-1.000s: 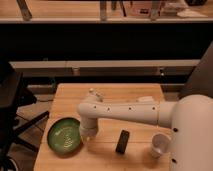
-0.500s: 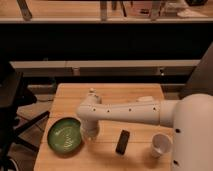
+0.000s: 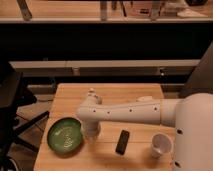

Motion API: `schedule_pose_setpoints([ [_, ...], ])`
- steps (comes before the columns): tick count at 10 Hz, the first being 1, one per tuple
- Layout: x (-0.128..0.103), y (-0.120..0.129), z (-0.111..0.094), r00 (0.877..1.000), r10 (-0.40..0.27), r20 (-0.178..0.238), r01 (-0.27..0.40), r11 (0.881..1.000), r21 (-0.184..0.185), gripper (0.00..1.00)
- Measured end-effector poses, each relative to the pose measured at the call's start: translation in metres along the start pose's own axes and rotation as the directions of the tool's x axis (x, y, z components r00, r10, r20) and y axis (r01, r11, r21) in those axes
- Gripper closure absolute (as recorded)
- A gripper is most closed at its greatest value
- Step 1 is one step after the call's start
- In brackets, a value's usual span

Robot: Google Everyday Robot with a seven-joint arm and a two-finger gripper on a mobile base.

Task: Push the ceramic bowl across the table

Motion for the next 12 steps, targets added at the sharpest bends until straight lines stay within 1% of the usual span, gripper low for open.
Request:
schedule_pose_setpoints([
  [1, 0.003, 0.002, 0.002, 1.000, -0.006, 0.003, 0.006, 1.000, 0.003, 1.00],
  [3, 0.017, 0.000, 0.007, 1.000, -0.022, 0.000, 0.022, 0.999, 0.046, 1.00],
  [4, 0.022, -0.004, 0.007, 0.999, -0.032, -0.003, 0.032, 0.998, 0.050, 1.00],
  [5, 0.025, -0.014, 0.006, 0.999, -0.054, -0.007, 0.054, 0.997, 0.047, 1.00],
  [7, 0.029, -0.039, 0.006, 0.994, -0.109, -0.008, 0.109, 0.994, 0.021, 1.00],
  [8, 0.031, -0.055, 0.005, 0.990, -0.141, -0.008, 0.141, 0.990, 0.016, 1.00],
  [9, 0.032, -0.076, 0.005, 0.983, -0.181, -0.002, 0.181, 0.983, 0.016, 1.00],
  [10, 0.032, -0.090, 0.006, 0.979, -0.205, 0.001, 0.205, 0.979, 0.020, 1.00],
  [12, 0.029, -0.102, 0.007, 0.980, -0.199, 0.003, 0.199, 0.980, 0.020, 1.00],
])
